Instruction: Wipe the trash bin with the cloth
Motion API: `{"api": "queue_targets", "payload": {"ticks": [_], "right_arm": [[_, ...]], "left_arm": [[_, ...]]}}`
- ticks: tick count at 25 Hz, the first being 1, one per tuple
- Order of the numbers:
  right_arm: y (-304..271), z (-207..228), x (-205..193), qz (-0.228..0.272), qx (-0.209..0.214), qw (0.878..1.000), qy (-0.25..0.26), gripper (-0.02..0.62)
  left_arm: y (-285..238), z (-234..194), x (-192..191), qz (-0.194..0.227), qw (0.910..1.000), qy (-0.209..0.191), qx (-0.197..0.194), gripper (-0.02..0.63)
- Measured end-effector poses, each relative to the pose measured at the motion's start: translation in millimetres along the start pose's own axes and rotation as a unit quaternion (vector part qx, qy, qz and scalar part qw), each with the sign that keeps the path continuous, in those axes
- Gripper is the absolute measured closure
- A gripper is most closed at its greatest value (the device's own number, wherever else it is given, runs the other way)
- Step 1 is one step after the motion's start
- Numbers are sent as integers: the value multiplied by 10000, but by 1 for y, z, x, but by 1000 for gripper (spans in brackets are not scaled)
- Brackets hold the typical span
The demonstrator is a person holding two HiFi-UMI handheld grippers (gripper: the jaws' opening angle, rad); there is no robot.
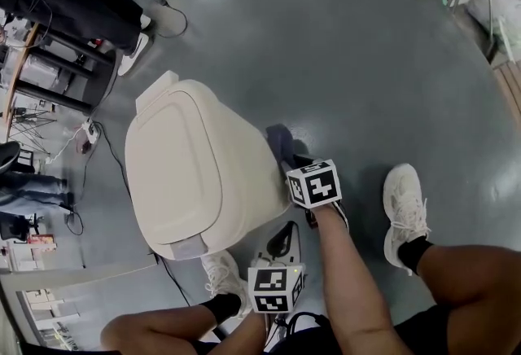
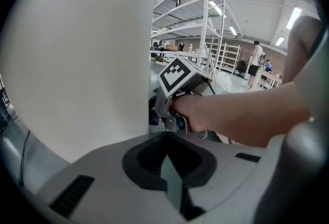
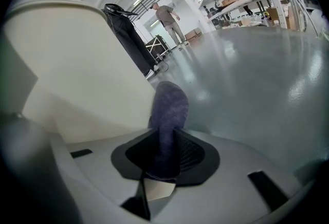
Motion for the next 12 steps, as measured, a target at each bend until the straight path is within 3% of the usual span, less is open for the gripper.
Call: {"api": "queue_targets", "payload": {"ticks": [7,12], "right_arm": [[10,4,10,210,-158,9996,-144,497],[26,-3,48,738,79,9970,-207,497]], "left_arm": [[1,0,3,-2,10000,82,22,607],[0,0,-1,-33,10000,39,-5,607]]}}
Point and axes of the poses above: the fingertips, and each gripper's own axes: y backward along the fingers, z to its right, x out of its top, the point moved 5 cm from there along y, backward along the fingers, and after that the axes turned 4 degrees about y, right-handed, at the moved point
